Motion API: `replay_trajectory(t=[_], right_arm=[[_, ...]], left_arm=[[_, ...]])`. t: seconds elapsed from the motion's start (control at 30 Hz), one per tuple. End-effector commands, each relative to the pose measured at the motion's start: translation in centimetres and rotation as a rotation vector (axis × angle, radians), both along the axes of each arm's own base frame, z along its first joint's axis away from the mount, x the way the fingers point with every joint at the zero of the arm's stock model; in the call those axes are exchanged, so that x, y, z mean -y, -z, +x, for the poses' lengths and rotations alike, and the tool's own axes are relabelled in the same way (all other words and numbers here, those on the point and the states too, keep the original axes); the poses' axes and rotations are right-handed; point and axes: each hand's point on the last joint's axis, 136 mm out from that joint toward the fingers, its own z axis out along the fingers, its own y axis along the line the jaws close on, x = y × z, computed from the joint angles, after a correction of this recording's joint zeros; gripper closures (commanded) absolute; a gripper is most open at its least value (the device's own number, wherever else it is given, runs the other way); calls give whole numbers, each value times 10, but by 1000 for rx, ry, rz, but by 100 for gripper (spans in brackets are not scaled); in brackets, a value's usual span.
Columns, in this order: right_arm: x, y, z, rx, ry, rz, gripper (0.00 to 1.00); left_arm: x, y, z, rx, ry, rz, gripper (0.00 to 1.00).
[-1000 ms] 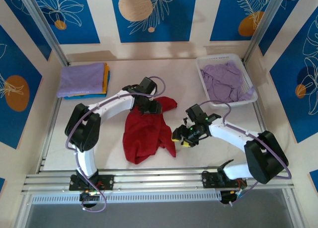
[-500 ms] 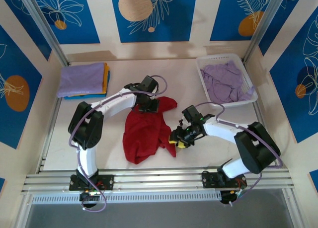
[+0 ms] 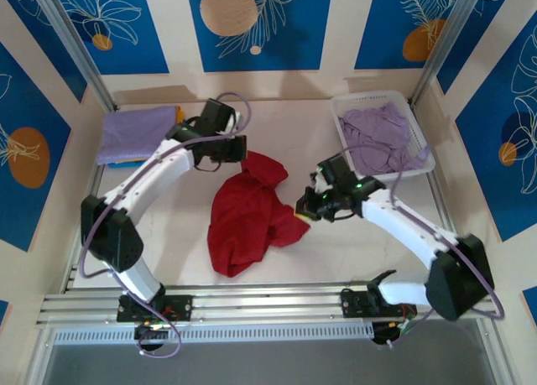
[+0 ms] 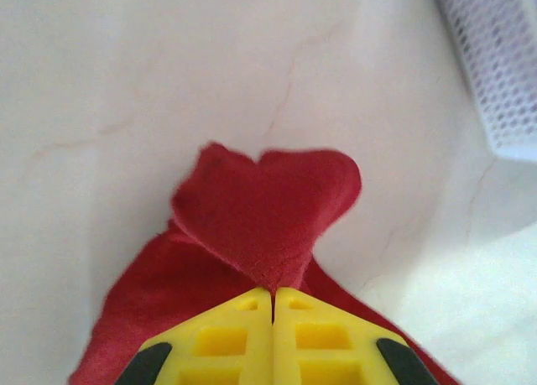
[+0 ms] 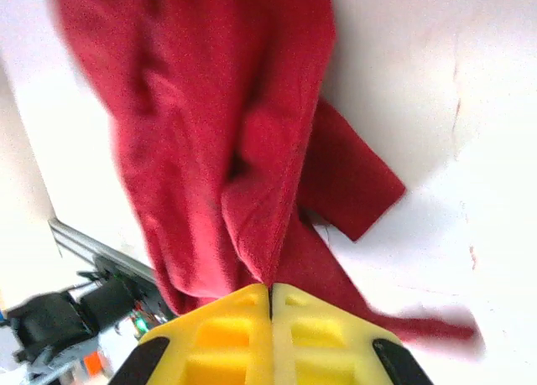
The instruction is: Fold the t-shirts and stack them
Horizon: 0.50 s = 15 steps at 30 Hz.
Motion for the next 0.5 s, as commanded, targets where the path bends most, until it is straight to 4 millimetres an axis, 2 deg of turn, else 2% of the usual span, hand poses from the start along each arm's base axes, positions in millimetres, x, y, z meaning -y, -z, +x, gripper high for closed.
replay_trajectory(t=[0.0, 0.13, 0.23, 0.33, 0.47], right_arm=[[45, -60, 7, 166, 86, -85, 100], [87, -136, 17, 376, 202, -85, 100], [108, -187, 18, 547, 251, -116, 100], [126, -230, 17, 691, 295, -170, 100], [143, -281, 14, 857, 340, -221, 100]], left_arm=[[-32, -79, 1, 160, -61, -53, 100], [-67, -153, -2, 316, -133, -140, 100], [-95, -200, -10, 434, -205, -177, 100], [-121, -241, -22, 528, -284, -230, 100], [-147, -278, -34, 630, -354, -248, 100]])
